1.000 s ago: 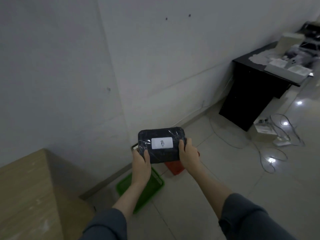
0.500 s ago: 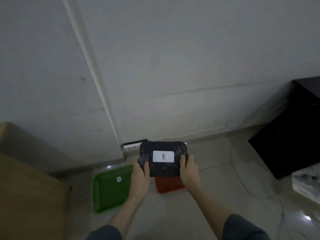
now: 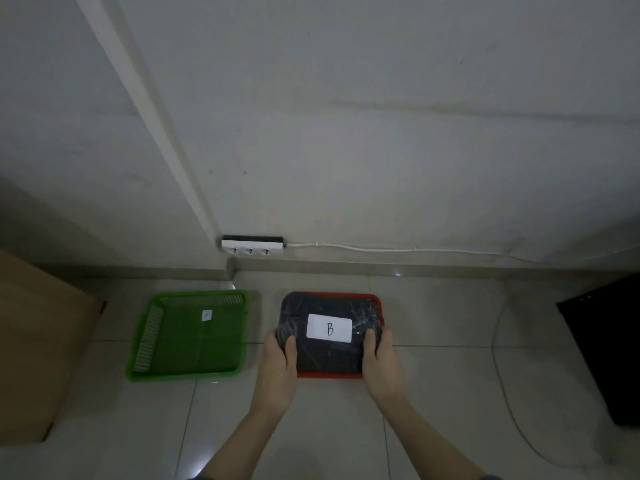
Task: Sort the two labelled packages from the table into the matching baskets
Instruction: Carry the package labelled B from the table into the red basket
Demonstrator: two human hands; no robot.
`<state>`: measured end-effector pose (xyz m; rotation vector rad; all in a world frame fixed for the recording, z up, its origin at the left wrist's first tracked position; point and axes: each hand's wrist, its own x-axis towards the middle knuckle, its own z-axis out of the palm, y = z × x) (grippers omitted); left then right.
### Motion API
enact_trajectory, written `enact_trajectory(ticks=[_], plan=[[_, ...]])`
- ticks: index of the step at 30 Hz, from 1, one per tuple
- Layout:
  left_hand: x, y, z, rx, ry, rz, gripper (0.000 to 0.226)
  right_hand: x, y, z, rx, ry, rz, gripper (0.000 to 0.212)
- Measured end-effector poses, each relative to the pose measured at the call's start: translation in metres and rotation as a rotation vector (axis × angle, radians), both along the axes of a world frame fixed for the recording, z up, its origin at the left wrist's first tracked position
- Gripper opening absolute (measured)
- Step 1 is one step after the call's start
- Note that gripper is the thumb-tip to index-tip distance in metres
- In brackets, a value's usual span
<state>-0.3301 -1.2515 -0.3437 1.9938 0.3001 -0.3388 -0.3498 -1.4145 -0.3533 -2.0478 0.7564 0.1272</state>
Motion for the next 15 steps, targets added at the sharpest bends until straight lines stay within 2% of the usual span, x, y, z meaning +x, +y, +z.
enact_trajectory(ticks=[4, 10, 15], plan=[[0.015, -0.019, -0.114, 0.032, -0.014, -0.035, 0.029, 0.017, -0.022, -0.111, 0.0, 0.006, 0.008, 0.031], [0.038, -0.032, -0.297, 0.116, -0.044, -0.143, 0.04, 0.037, -0.049, -0.276, -0.031, -0.016, 0.068, 0.016], [0.053, -0.039, -0.396, 0.26, -0.016, -0.199, 0.034, 0.046, -0.07, -0.383, -0.118, 0.146, 0.194, 0.036]])
